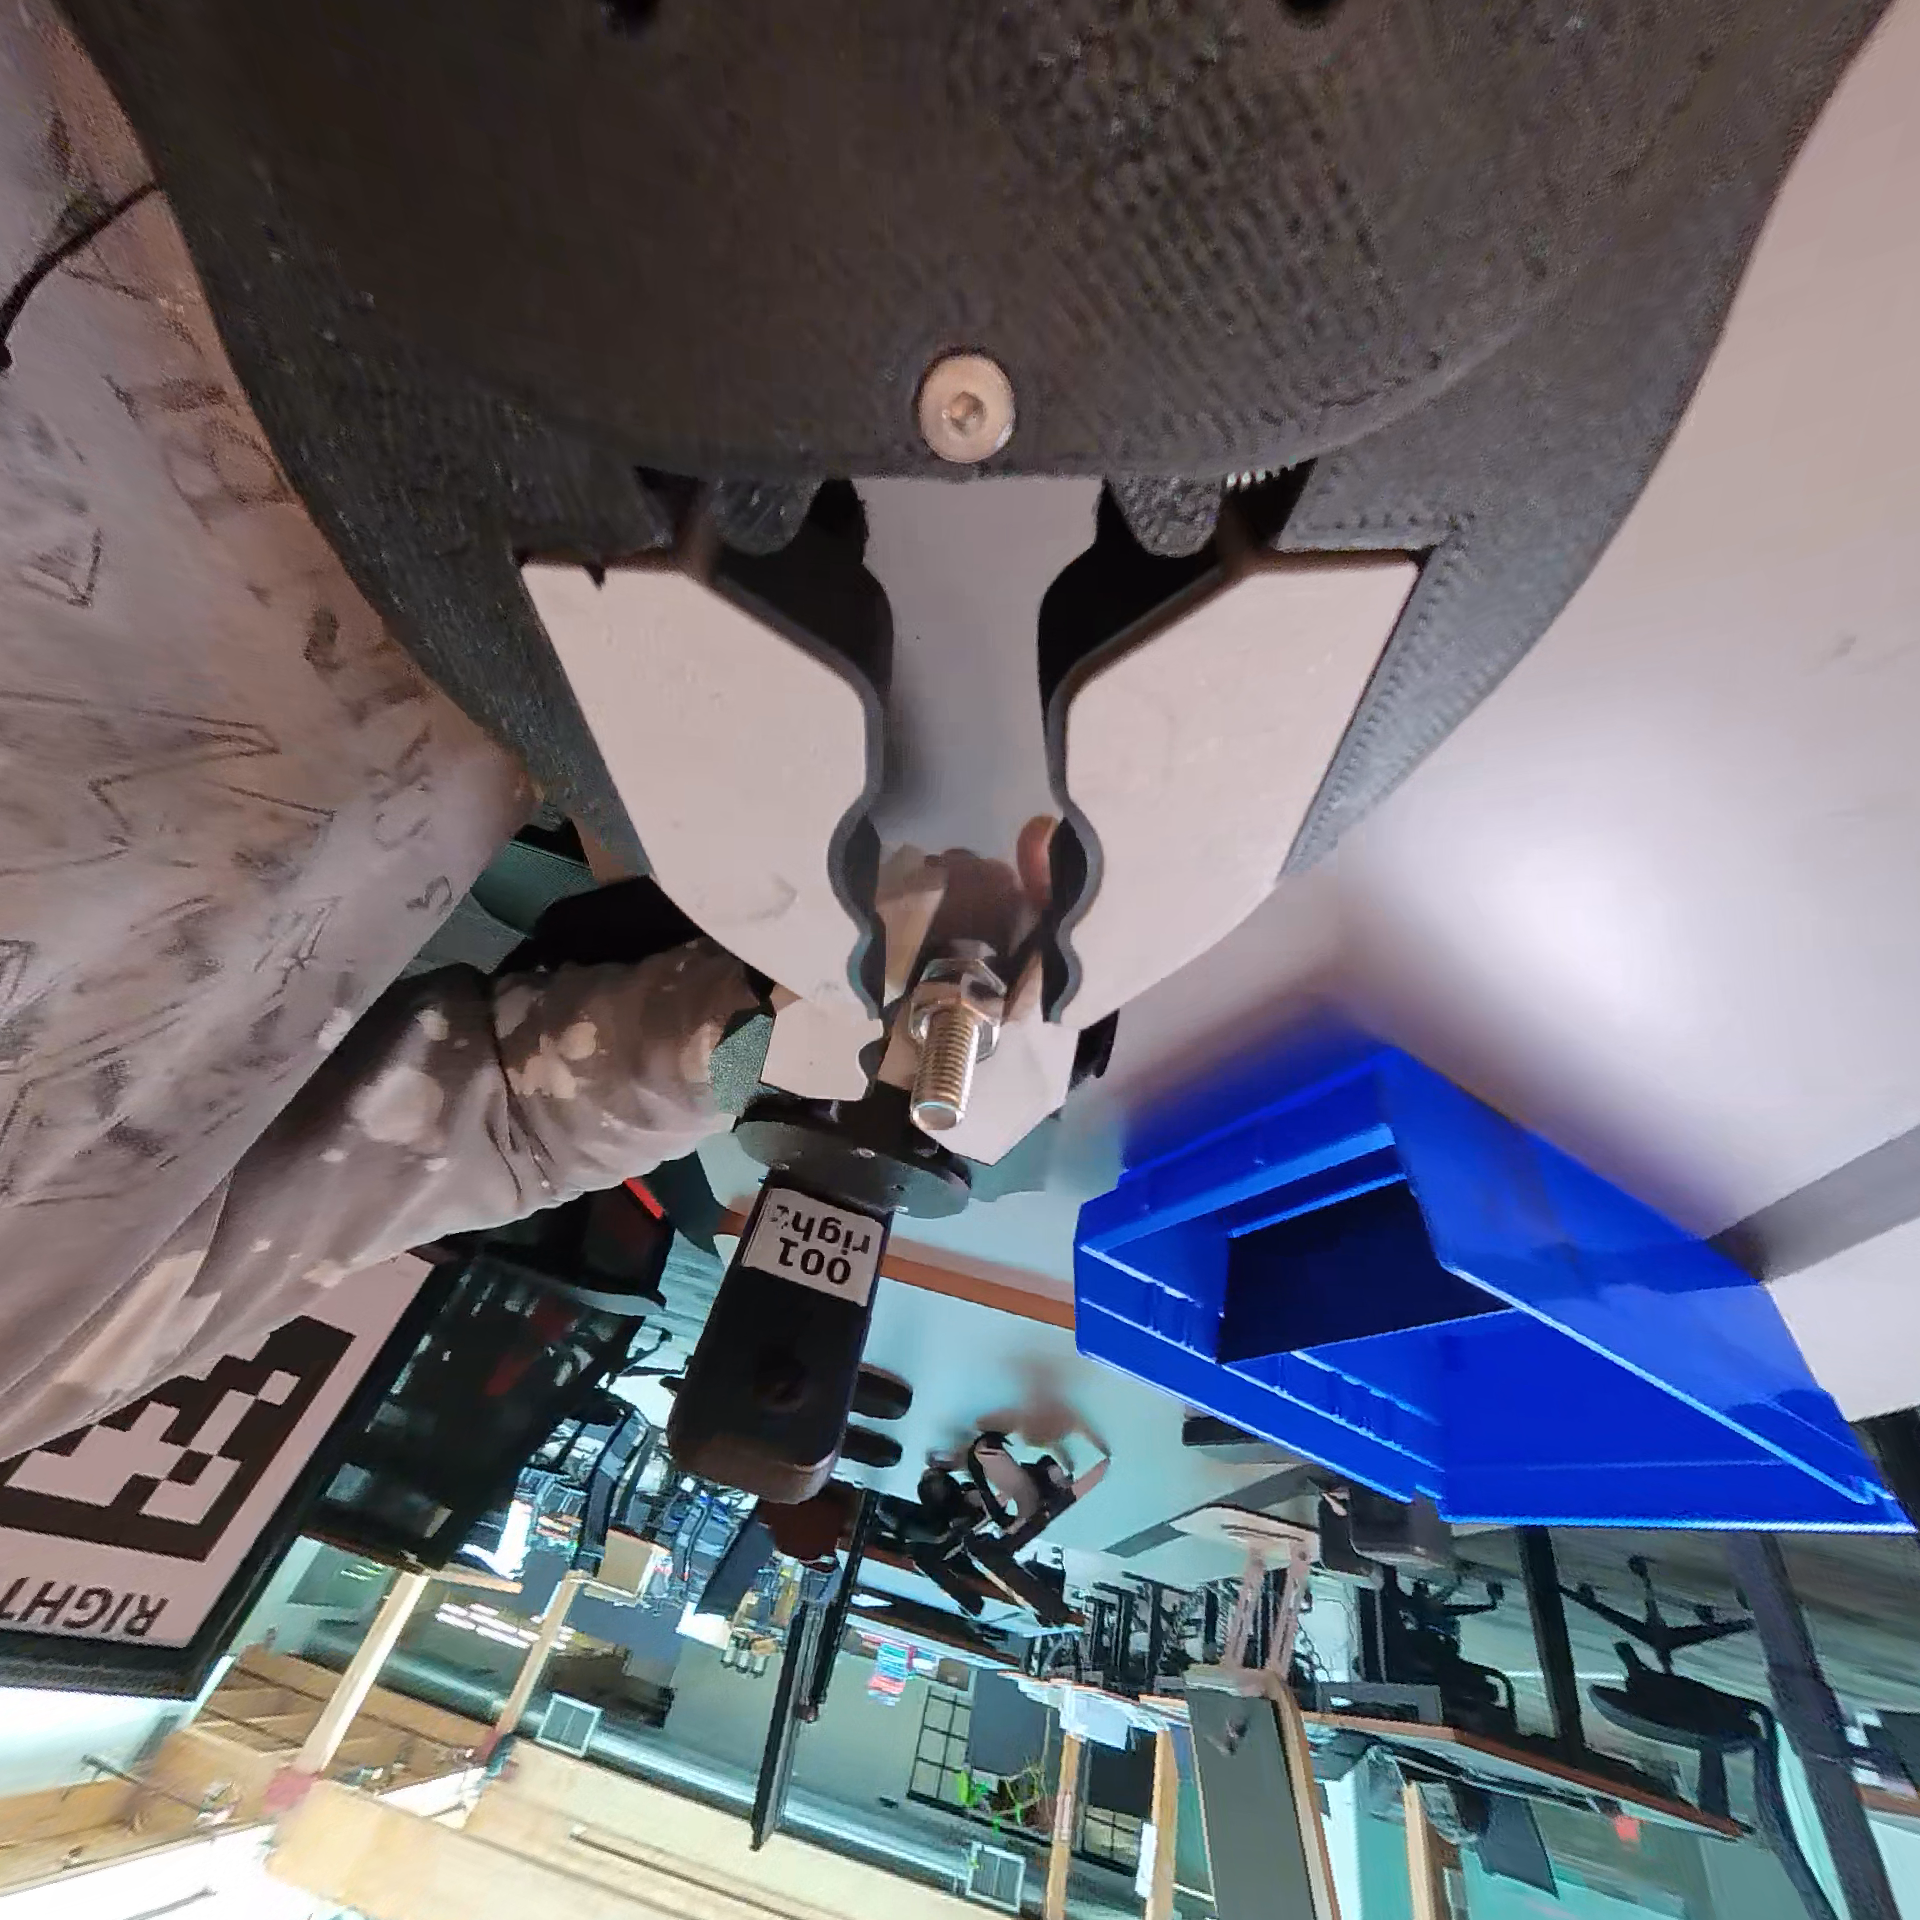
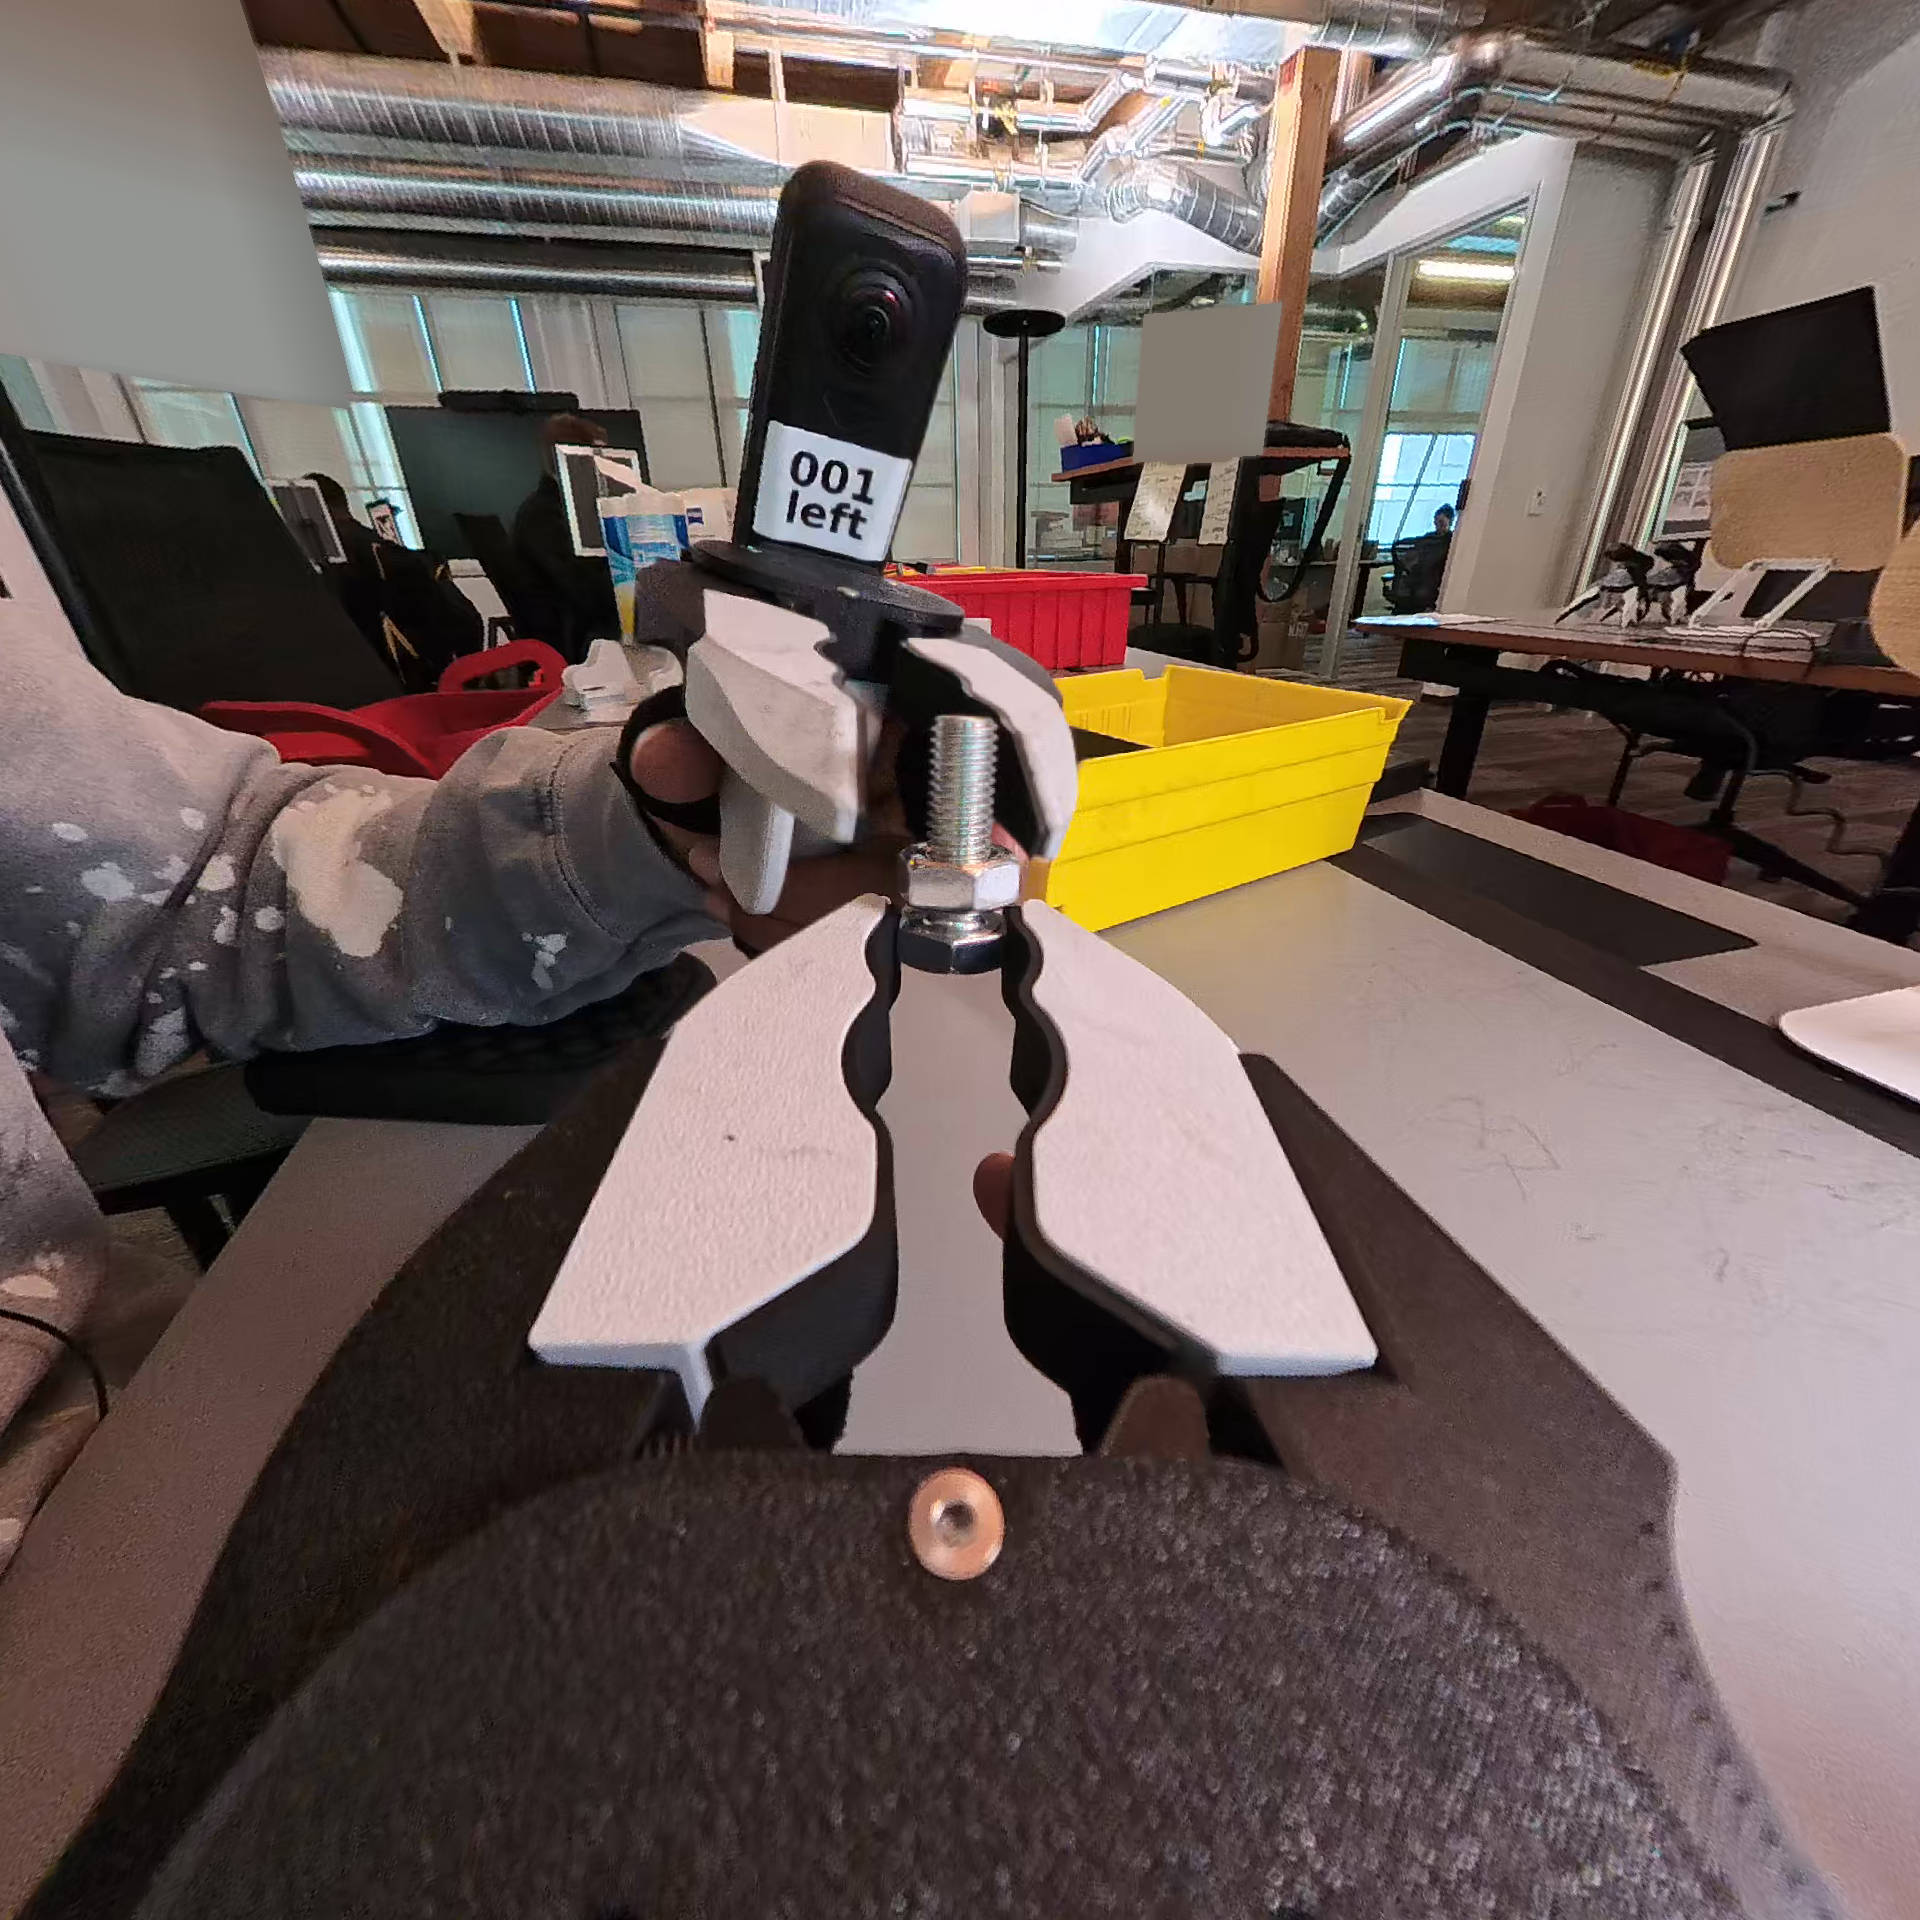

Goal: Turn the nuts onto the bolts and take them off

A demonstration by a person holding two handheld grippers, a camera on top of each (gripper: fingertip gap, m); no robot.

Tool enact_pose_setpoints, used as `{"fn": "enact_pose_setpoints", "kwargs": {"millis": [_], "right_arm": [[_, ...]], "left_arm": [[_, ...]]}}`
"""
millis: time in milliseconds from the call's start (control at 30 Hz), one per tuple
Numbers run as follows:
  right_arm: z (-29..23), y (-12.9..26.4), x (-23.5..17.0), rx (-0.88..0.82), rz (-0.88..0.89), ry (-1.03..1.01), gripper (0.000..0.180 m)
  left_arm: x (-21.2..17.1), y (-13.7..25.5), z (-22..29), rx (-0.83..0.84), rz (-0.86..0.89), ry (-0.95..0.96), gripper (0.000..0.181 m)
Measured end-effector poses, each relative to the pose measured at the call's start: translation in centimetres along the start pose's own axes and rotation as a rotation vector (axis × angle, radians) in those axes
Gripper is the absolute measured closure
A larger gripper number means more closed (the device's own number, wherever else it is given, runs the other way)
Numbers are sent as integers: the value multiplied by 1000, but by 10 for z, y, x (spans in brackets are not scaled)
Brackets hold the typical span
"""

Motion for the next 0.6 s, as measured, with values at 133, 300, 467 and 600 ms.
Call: {"fn": "enact_pose_setpoints", "kwargs": {"millis": [133,300,467,600], "right_arm": [[1,3,2,17,24,-6,161],[4,3,2,-10,5,1,161],[39,17,17,-185,-40,34,161],[108,57,56,-469,-179,15,161]], "left_arm": [[-4,4,-18,153,-35,-2,171],[1,18,-28,199,18,15,166],[3,31,-47,392,95,-32,179],[-3,52,-74,544,247,43,181]]}}
Point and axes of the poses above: each gripper's, where its closed fingertips meet, y back along the fingers, x out of its top, z = x × y across the jaws, the point moved 5 cm from there along y, back along the fingers, and after that the axes turned 4 degrees about -z, right-handed, at the moved point
